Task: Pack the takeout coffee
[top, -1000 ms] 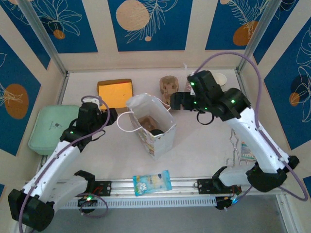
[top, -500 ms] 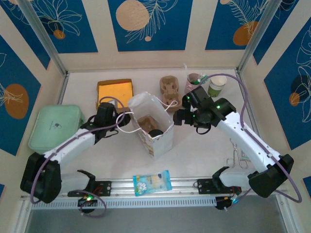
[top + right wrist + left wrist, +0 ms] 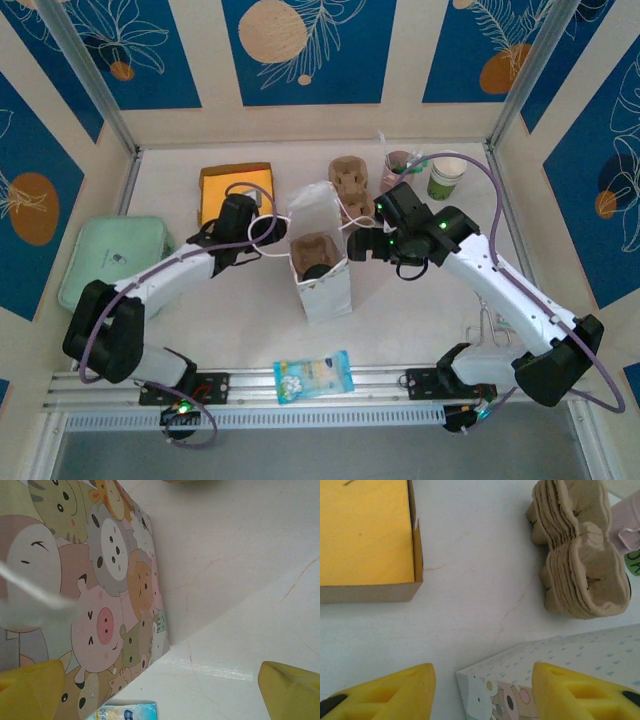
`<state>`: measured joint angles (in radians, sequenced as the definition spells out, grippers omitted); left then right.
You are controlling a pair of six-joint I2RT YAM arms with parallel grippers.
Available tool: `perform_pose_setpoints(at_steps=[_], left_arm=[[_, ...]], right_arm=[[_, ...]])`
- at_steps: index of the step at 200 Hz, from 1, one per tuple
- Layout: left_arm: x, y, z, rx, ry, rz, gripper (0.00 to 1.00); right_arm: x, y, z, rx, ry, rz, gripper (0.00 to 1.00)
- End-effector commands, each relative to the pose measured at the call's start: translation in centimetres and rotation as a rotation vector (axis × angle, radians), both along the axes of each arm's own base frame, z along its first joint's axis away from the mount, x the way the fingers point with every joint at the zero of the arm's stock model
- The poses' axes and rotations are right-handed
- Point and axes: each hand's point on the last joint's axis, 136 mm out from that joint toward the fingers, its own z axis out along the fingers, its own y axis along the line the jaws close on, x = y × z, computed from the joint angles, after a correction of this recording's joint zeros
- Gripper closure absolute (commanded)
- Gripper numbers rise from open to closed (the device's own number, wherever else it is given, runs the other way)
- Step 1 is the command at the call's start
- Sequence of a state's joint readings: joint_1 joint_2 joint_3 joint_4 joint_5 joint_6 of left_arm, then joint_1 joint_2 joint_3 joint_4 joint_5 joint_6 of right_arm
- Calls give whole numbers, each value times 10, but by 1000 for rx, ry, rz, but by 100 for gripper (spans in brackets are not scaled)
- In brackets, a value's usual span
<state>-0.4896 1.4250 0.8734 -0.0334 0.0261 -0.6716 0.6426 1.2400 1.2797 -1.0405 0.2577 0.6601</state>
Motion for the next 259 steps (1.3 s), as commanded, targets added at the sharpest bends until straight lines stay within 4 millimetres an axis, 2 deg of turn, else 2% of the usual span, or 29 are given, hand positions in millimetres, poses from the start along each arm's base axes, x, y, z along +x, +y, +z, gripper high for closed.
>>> perform_pose_setpoints(at_steps=[1, 27, 82, 117, 161, 182, 206, 259], left_arm=[[7, -8, 15, -2, -43, -26, 46], [6, 0, 23, 23, -64, -6, 46], [0, 35, 51, 11, -166, 92, 43], [-10, 37, 69, 30, -205, 22, 39], [-29, 36, 94, 41, -262, -64, 34], [-37, 39, 103, 52, -287, -76, 32], [-46, 43, 110, 63, -308, -87, 31], [-59, 52, 115, 87, -341, -94, 30]], right_arm=[[-3, -3, -3, -8, 5, -13, 1], [0, -14, -2, -27, 2, -44, 1], [7, -40, 15, -52, -47, -88, 1], [17, -62, 30, -69, -92, -143, 1], [46, -78, 49, 35, -131, -213, 0], [63, -83, 55, 83, -144, -243, 3], [82, -89, 59, 107, -150, -271, 9], [124, -121, 70, 148, -172, -367, 27]])
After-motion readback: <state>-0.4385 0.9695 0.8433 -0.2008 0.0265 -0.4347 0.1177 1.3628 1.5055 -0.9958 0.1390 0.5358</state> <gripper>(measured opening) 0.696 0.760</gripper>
